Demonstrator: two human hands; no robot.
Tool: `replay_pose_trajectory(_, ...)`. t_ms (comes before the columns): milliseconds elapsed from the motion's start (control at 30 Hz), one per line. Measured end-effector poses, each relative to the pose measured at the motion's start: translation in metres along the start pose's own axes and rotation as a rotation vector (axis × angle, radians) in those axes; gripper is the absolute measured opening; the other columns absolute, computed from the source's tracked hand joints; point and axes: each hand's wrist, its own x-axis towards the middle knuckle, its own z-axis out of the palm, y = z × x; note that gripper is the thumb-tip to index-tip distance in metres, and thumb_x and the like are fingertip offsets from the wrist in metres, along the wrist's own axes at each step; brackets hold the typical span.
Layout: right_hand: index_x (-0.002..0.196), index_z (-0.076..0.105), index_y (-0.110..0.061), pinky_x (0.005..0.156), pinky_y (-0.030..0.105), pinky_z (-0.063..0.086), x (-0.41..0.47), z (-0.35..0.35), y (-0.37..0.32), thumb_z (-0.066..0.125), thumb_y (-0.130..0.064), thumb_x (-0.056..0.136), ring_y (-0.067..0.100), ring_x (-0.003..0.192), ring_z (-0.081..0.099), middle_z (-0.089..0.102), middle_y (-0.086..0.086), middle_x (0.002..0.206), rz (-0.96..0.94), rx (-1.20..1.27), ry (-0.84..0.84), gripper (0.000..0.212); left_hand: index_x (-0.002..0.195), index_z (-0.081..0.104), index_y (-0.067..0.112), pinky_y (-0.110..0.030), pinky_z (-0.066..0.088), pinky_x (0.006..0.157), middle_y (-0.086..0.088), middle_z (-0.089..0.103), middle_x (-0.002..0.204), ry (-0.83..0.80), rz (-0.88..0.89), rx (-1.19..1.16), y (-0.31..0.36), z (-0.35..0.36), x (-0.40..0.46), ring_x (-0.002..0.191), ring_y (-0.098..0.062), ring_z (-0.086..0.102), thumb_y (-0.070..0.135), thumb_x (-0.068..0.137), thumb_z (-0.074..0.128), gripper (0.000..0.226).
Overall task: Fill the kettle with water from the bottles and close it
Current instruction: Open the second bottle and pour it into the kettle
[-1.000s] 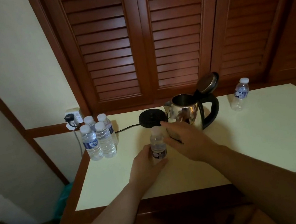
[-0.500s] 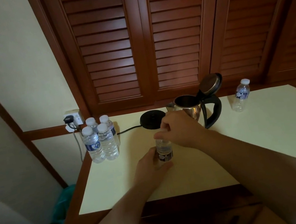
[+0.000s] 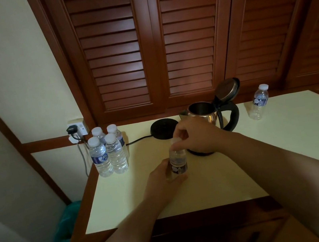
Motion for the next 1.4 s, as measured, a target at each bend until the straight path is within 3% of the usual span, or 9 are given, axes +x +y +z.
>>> replay_pose_trajectory(167, 0.127, 0.071, -0.027, 0.086, 0.020, 0.052, 0.000, -0.003, 0.012, 0.073, -0.033, 0.095, 0.002, 0.103, 0.062, 0.064, -0.013, 0.117, -0.061, 0.047, -0.059, 0.033, 0.126, 0.058, 0.043, -0.009, 0.043, 0.075, 0.023, 0.066, 0.109, 0.000, 0.004, -0.011, -0.003, 0.000, 0.003, 0.098, 0.001, 0.062, 0.046, 0.084, 0.080, 0.048)
replay_pose_trajectory(367, 0.133, 0.064, -0.032, 0.073, 0.001, 0.045, -0.004, -0.008, 0.018, 0.066, -0.032, 0.100, -0.018, 0.101, 0.056, 0.062, -0.024, 0.113, -0.017, 0.170, 0.004, 0.033, 0.127, 0.059, 0.044, -0.021, 0.052, 0.084, 0.022, 0.069, 0.110, 0.014, 0.019, -0.009, -0.005, 0.001, 0.003, 0.100, 0.001, 0.064, 0.046, 0.083, 0.080, 0.048)
replay_pose_trajectory(500, 0.130, 0.066, -0.024, 0.075, 0.009, 0.045, -0.012, -0.006, 0.033, 0.067, -0.033, 0.098, -0.002, 0.095, 0.063, 0.066, -0.013, 0.106, 0.075, 0.183, 0.144, 0.034, 0.126, 0.059, 0.042, -0.015, 0.048, 0.080, 0.023, 0.069, 0.110, 0.014, -0.001, -0.027, -0.005, 0.001, 0.002, 0.100, 0.003, 0.063, 0.047, 0.082, 0.081, 0.049)
replay_pose_trajectory(733, 0.115, 0.070, -0.027, 0.074, 0.017, 0.045, -0.059, 0.046, 0.093, 0.069, -0.032, 0.095, 0.004, 0.093, 0.061, 0.068, -0.008, 0.110, 0.280, 0.051, 0.055, 0.021, 0.136, 0.048, 0.039, -0.001, 0.046, 0.082, 0.028, 0.064, 0.117, 0.067, 0.012, -0.153, 0.007, 0.000, 0.004, 0.104, 0.013, 0.062, 0.045, 0.075, 0.089, 0.074)
replay_pose_trajectory(833, 0.124, 0.068, -0.025, 0.082, 0.023, 0.046, -0.069, 0.063, 0.107, 0.070, -0.038, 0.092, 0.015, 0.108, 0.061, 0.065, -0.006, 0.117, 0.336, -0.018, 0.010, 0.034, 0.137, 0.052, 0.036, -0.009, 0.051, 0.086, 0.020, 0.069, 0.118, 0.110, 0.042, -0.206, 0.013, 0.002, 0.010, 0.106, 0.007, 0.066, 0.038, 0.080, 0.087, 0.067)
replay_pose_trajectory(933, 0.130, 0.063, -0.031, 0.100, 0.038, 0.047, -0.078, 0.067, 0.117, 0.062, -0.066, 0.086, 0.017, 0.122, 0.052, 0.062, -0.008, 0.129, 0.353, -0.178, 0.011, 0.056, 0.122, 0.058, 0.036, -0.008, 0.052, 0.077, 0.018, 0.071, 0.107, 0.150, 0.023, -0.242, 0.022, 0.003, 0.016, 0.096, 0.009, 0.066, 0.028, 0.083, 0.086, 0.049)
replay_pose_trajectory(1133, 0.153, 0.044, -0.032, 0.122, 0.041, 0.024, -0.095, 0.053, 0.147, 0.045, -0.091, 0.078, 0.019, 0.151, 0.026, 0.035, -0.004, 0.163, 0.456, -0.289, 0.007, 0.096, 0.118, 0.064, 0.029, -0.015, 0.055, 0.072, 0.015, 0.074, 0.098, 0.211, 0.097, -0.219, 0.045, -0.019, 0.051, 0.086, 0.001, 0.070, 0.028, 0.083, 0.086, 0.041)
replay_pose_trajectory(1300, 0.157, 0.037, -0.032, 0.125, 0.039, 0.015, -0.098, 0.053, 0.151, 0.041, -0.092, 0.079, 0.019, 0.154, 0.020, 0.025, -0.002, 0.168, 0.434, -0.279, 0.010, 0.099, 0.125, 0.062, 0.029, -0.009, 0.051, 0.070, 0.019, 0.072, 0.103, 0.165, 0.201, -0.100, 0.079, -0.049, 0.094, 0.090, 0.010, 0.067, 0.034, 0.082, 0.086, 0.049)
replay_pose_trajectory(1400, 0.157, 0.037, -0.032, 0.125, 0.039, 0.015, -0.100, 0.052, 0.152, 0.041, -0.094, 0.077, 0.019, 0.154, 0.019, 0.025, -0.002, 0.169, 0.438, -0.253, 0.015, 0.101, 0.130, 0.062, 0.029, -0.016, 0.053, 0.077, 0.017, 0.072, 0.108, 0.113, 0.251, -0.026, 0.091, -0.062, 0.116, 0.093, 0.005, 0.068, 0.037, 0.082, 0.086, 0.054)
